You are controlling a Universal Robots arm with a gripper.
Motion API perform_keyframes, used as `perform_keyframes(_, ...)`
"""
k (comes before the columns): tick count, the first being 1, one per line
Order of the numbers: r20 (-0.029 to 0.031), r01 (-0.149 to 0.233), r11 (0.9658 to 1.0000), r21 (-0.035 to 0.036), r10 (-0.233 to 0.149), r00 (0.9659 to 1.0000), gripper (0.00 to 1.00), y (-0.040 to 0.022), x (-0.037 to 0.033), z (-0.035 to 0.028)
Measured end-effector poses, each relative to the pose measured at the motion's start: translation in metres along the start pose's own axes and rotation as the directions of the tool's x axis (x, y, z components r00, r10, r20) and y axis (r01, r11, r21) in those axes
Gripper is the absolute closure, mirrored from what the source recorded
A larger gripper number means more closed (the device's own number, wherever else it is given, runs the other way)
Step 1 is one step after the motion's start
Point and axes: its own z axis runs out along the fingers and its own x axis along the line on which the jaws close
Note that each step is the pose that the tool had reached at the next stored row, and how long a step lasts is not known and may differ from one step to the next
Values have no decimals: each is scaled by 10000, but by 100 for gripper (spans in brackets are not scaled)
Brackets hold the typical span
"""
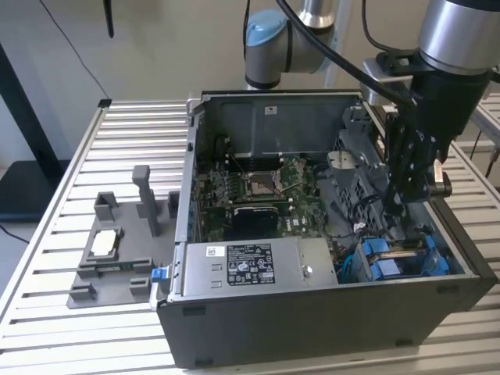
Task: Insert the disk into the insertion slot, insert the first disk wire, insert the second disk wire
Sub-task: 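Insert the second disk wire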
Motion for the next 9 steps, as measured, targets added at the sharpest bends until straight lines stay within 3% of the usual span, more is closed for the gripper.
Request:
perform_keyframes(3,-1,-1,10000,-10,1,10000,84,-5,57,2)
perform_keyframes(9,-8,7,10000,-11,-7,10000,84,14,95,20)
